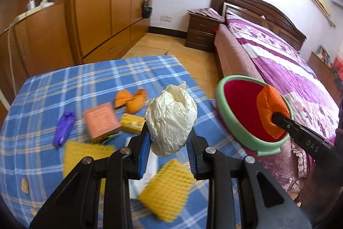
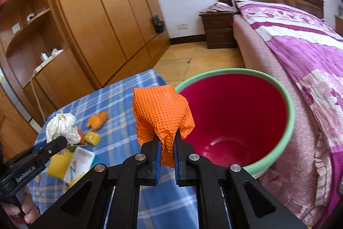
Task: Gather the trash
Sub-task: 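Carry the orange net and white bag over the red bucket with both tools, then open both tools to drop the net and bag into the bucket, then move both open tools back over the table items, then grasp a yellow foam net with the left tool while the right tool grasps another, then carry both yellow foam nets over the red bucket, then open both tools to drop the yellow nets into the bucket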
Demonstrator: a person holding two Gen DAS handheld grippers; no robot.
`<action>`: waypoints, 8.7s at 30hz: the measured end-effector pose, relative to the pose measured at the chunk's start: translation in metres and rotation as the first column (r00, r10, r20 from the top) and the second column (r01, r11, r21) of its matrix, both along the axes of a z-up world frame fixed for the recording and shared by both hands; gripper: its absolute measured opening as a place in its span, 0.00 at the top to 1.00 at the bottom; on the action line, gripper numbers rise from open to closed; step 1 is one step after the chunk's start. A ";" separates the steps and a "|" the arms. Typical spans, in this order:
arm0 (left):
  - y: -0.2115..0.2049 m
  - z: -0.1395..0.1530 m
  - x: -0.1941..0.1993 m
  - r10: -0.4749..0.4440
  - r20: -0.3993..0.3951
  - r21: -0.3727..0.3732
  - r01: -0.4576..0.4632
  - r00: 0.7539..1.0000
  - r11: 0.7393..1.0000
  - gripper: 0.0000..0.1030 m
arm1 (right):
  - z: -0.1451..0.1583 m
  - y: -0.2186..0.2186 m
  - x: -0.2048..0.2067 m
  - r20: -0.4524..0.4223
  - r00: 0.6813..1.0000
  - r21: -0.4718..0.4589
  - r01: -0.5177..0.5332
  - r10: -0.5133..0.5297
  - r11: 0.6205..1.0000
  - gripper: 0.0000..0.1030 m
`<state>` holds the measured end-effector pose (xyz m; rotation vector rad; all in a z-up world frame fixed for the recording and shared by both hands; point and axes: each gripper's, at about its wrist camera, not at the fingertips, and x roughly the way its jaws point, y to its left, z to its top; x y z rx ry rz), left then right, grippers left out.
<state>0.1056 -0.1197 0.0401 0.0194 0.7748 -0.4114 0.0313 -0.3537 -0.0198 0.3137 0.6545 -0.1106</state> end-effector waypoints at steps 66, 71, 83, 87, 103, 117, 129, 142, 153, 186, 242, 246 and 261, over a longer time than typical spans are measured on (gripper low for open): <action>-0.084 -0.013 0.012 -0.062 -0.063 0.080 0.067 0.996 0.995 0.39 | -0.015 -0.081 -0.021 0.019 0.992 0.142 0.119 -0.123 0.983 0.45; -0.060 -0.010 0.008 -0.015 -0.058 0.079 0.020 0.998 0.997 0.39 | -0.013 -0.066 -0.021 0.013 0.995 0.143 0.097 -0.099 0.985 0.41; 0.007 -0.011 0.002 0.125 -0.056 0.067 -0.121 0.991 0.990 0.33 | -0.011 -0.020 -0.017 0.004 1.000 0.119 0.016 -0.016 0.993 0.34; 0.030 -0.015 0.000 0.170 -0.059 0.065 -0.166 0.984 0.984 0.32 | -0.012 -0.006 -0.016 0.000 1.000 0.113 -0.008 0.008 0.994 0.32; 0.105 -0.057 0.007 0.330 -0.118 0.101 -0.319 0.937 0.942 0.26 | -0.025 0.039 -0.010 -0.049 0.994 0.093 -0.094 0.099 0.991 0.31; 0.122 -0.078 0.014 0.318 -0.233 -0.030 -0.334 0.919 0.942 0.40 | -0.047 0.076 0.000 -0.119 0.972 0.088 -0.193 0.203 0.977 0.31; 0.117 -0.057 -0.003 0.212 -0.174 -0.122 -0.235 0.962 0.964 0.88 | -0.068 0.113 0.015 -0.187 0.926 0.126 -0.309 0.329 0.943 0.31; 0.116 -0.056 -0.012 0.236 -0.174 -0.065 -0.250 0.956 0.966 0.88 | -0.070 0.120 0.027 -0.137 0.937 0.129 -0.305 0.321 0.944 0.33; 0.119 -0.058 -0.016 0.248 -0.179 -0.053 -0.261 0.952 0.964 0.88 | -0.073 0.130 0.032 -0.139 0.921 0.129 -0.347 0.364 0.929 0.83; 0.076 0.008 -0.044 0.109 -0.025 -0.091 -0.111 0.994 0.990 0.88 | 0.017 0.081 -0.041 0.183 0.947 0.049 -0.277 0.264 0.960 1.00; -0.210 -0.063 0.037 -0.298 -0.180 0.082 0.316 0.937 0.945 0.88 | -0.034 -0.136 -0.028 0.013 0.988 0.089 0.150 -0.152 0.985 1.00; -0.209 -0.064 0.041 -0.288 -0.195 0.066 0.305 0.938 0.950 0.86 | -0.039 -0.139 -0.025 0.001 0.988 0.108 0.151 -0.152 0.983 0.97; -0.174 -0.039 0.035 -0.243 -0.157 0.018 0.249 0.957 0.968 0.61 | -0.032 -0.135 -0.030 0.028 0.989 0.154 0.141 -0.147 0.978 0.73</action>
